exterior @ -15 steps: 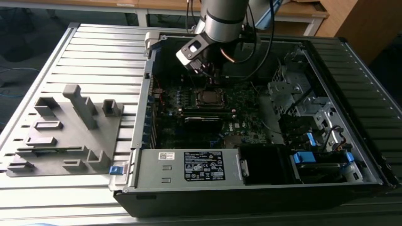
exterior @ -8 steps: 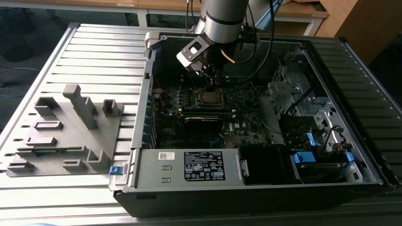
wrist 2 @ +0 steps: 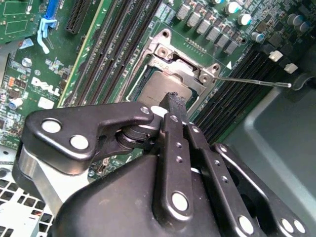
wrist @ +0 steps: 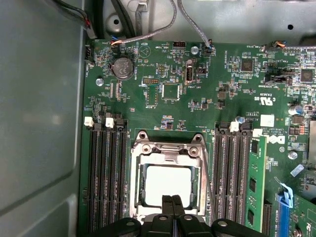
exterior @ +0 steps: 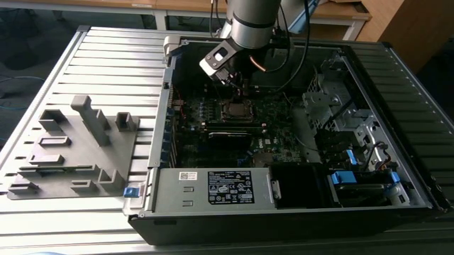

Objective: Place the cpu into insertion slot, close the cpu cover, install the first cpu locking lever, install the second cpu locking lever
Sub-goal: 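Close the cpu cover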

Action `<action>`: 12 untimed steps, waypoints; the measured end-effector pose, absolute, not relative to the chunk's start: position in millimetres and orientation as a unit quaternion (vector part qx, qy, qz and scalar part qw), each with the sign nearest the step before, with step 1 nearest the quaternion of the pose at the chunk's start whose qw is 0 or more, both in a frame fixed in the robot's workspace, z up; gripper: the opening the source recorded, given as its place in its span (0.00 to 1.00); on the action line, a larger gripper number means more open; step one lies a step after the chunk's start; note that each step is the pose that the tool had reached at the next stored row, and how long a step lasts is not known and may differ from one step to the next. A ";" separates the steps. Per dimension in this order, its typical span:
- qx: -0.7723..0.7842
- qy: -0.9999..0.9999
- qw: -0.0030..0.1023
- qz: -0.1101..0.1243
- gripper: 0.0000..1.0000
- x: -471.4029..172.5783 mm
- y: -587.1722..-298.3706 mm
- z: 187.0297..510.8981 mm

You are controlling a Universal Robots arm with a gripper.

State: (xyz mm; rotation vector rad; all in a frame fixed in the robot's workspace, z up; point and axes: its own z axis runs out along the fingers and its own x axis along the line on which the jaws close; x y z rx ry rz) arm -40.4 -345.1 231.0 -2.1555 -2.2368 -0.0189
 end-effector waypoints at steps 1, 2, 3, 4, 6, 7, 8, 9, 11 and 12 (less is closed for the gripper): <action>-0.688 -0.725 0.018 -0.006 0.11 -40.4 -345.0 231.0; -0.683 -0.730 0.018 -0.006 0.11 -40.4 -345.1 230.9; -0.677 -0.736 0.018 -0.006 0.11 -40.4 -345.1 230.9; -0.671 -0.741 0.018 -0.006 0.11 -40.4 -345.1 230.8; -0.658 -0.753 0.018 -0.005 0.11 -40.4 -345.1 230.5; -0.651 -0.759 0.018 -0.005 0.11 -40.4 -345.1 230.4; -0.643 -0.765 0.018 -0.005 0.11 -40.4 -345.1 230.3; -0.637 -0.771 0.018 -0.005 0.11 -40.4 -345.1 230.1; -0.623 -0.782 0.018 -0.004 0.11 -40.4 -345.1 229.9; -0.615 -0.788 0.018 -0.004 0.11 -40.4 -345.1 229.7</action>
